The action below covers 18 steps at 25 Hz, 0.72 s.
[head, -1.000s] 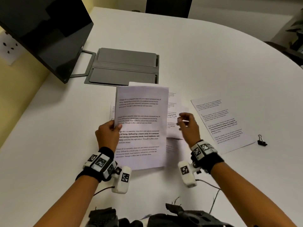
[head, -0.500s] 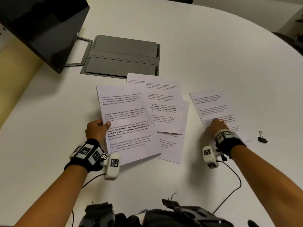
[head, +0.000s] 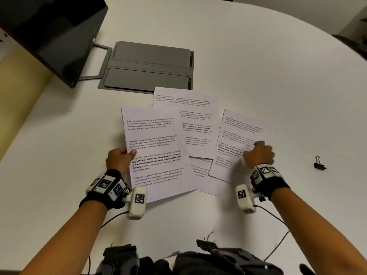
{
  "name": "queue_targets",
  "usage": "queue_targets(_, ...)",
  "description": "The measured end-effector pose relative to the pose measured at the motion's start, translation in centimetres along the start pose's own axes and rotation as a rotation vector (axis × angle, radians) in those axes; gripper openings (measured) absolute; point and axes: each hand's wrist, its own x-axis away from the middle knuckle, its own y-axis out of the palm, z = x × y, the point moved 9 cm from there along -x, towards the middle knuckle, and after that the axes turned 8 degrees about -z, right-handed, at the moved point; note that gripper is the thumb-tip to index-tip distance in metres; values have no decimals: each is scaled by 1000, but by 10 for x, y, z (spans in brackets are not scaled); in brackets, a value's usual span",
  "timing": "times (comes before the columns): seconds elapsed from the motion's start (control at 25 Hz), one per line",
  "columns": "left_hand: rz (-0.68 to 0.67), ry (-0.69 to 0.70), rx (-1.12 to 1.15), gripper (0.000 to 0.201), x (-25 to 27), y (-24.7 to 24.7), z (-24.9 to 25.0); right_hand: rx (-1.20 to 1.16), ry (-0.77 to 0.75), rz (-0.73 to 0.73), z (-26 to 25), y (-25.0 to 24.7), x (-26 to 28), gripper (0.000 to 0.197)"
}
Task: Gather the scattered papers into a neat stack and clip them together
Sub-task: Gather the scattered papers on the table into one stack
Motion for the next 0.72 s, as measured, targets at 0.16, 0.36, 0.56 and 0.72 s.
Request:
queue_targets(0.16,8,2,-24,22,-4,-2,-3,-1,287,-193,33,6,-8,87)
queue_targets(0.36,-9,16,-111,25,-3,7,-1,36,14,-164,3,36,1,91)
queue_targets(0.56,-67,28,-184,26,0,25,3,55,-176,-162,-28,60,20,87)
queue_targets(0.72,-40,35,-85,26,0,15,12,99,-257,-207,-47,72,32,85)
